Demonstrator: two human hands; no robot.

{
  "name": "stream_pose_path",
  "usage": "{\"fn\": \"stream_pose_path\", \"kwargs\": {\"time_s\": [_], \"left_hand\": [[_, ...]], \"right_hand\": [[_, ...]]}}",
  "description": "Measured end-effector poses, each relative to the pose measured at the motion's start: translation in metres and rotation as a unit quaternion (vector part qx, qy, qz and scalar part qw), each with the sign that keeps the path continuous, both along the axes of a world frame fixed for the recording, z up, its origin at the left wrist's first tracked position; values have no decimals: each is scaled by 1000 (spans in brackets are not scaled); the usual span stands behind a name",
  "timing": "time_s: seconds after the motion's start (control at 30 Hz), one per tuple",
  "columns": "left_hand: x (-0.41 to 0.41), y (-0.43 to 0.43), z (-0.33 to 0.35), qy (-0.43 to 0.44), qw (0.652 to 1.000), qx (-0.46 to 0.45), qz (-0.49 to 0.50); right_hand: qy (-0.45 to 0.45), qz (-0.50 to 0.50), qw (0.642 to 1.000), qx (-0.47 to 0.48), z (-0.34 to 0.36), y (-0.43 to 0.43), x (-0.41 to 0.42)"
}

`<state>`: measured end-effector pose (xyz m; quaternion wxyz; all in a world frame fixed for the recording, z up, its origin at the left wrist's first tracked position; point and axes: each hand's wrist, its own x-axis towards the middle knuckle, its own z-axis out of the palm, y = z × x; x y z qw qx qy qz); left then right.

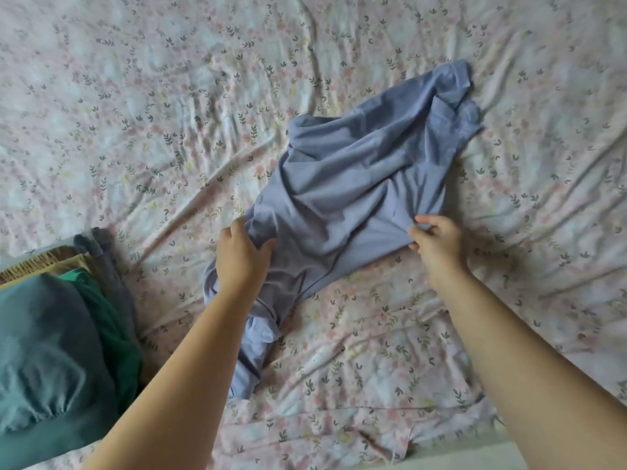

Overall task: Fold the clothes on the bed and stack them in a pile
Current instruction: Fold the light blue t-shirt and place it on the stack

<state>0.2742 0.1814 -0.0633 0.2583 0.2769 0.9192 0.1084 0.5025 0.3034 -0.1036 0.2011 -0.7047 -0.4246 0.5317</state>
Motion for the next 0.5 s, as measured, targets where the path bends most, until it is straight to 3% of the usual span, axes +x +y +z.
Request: {"fn": "stream_pose_path", "kwargs": {"time_s": [0.1,0.3,0.4,0.5], "left_hand": [[6,0,-2,-17,999,12,32],[28,-21,40,-119,978,138,100],[33,-41,56,-152,972,151,100],[36,-55,64,-176,961,187,100]], "right_hand": [[-28,-14,999,-33,5,-31,43],[-138,22,984,-112,5,-90,87],[-256,120,959,10,19,-92,69],[-199,208,943,165,39,-72,28]]}}
